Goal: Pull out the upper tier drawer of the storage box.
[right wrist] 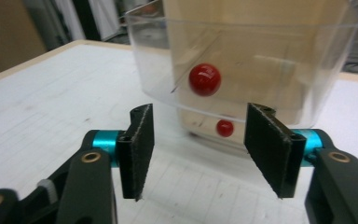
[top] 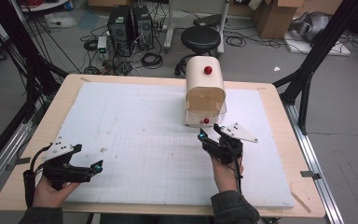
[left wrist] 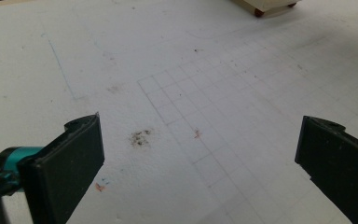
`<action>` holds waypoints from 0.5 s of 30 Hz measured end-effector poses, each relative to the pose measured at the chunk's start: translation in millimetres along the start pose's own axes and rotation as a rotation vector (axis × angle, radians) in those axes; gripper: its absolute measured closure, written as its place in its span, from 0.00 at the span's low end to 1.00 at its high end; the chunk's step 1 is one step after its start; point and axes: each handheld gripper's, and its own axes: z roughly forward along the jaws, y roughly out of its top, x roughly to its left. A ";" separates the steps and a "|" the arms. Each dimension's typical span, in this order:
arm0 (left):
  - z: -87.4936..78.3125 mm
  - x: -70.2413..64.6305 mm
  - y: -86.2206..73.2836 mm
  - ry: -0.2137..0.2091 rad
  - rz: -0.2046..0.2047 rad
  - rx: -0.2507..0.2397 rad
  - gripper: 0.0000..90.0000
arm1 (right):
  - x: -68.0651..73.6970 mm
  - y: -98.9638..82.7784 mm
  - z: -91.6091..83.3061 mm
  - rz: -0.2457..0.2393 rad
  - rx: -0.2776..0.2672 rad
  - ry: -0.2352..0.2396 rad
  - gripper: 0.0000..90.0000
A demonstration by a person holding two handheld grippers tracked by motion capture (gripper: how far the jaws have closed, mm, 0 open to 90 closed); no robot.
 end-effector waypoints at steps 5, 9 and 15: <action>0.3 -0.2 -0.4 0.000 -0.005 -0.001 0.02 | -5.9 -0.2 0.2 -0.010 0.048 0.059 0.31; -0.1 0.8 -0.5 0.000 -0.007 -0.004 0.02 | -8.5 -0.5 -0.2 -0.021 0.076 0.087 0.24; -0.3 1.5 -0.8 -0.001 -0.012 -0.004 0.02 | -14.6 -1.5 -3.2 -0.037 0.110 0.133 0.16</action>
